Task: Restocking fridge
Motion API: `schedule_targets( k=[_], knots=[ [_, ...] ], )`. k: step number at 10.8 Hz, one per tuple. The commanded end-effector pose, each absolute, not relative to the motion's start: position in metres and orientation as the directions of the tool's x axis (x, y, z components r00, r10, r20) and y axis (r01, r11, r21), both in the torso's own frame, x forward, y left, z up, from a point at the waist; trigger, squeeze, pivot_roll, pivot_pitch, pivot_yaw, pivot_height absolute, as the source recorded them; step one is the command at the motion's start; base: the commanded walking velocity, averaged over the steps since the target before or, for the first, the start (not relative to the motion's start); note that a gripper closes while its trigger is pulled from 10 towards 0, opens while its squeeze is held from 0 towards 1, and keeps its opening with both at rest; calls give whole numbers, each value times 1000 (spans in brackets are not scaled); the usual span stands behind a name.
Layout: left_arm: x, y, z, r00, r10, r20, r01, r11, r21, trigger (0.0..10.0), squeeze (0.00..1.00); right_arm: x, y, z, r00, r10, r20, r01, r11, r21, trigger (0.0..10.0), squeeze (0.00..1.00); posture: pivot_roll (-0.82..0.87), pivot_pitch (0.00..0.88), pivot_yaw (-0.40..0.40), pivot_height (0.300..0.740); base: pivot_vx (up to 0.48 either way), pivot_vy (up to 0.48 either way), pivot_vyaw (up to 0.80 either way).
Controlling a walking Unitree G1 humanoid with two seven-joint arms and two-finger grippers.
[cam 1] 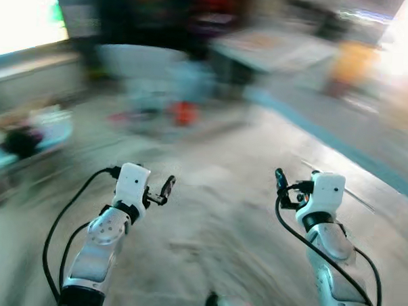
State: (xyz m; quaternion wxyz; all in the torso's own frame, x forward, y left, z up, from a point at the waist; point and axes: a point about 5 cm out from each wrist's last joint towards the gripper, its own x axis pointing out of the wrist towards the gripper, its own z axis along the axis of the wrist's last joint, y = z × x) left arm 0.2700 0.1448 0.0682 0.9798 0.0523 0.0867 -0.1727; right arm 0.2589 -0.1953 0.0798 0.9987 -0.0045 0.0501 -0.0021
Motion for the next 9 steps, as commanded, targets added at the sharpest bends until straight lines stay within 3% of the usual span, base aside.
schedule_targets(
  k=[1, 5, 9],
  knots=[
    [272, 141, 72, 923, -344, -172, 360, 930, 75, 10000, 0, 260, -196, 85, 997, -11, -82, 10, 1000, -11, 10000, 0, 2, 0, -23, 740, 270, 0, -800],
    [271, 137, 70, 918, -357, -173, 372, 926, 69, 10000, 0, 260, -193, 87, 997, -8, -74, 8, 1000, -5, 10000, 0, 2, 0, -22, 740, 322, 0, -758],
    [271, 134, 71, 925, -347, -154, 358, 932, 54, 10000, 0, 260, -185, 94, 999, 8, -52, -7, 1000, 15, 10000, 0, -3, 0, -19, 740, 453, 0, 0]
  ],
)
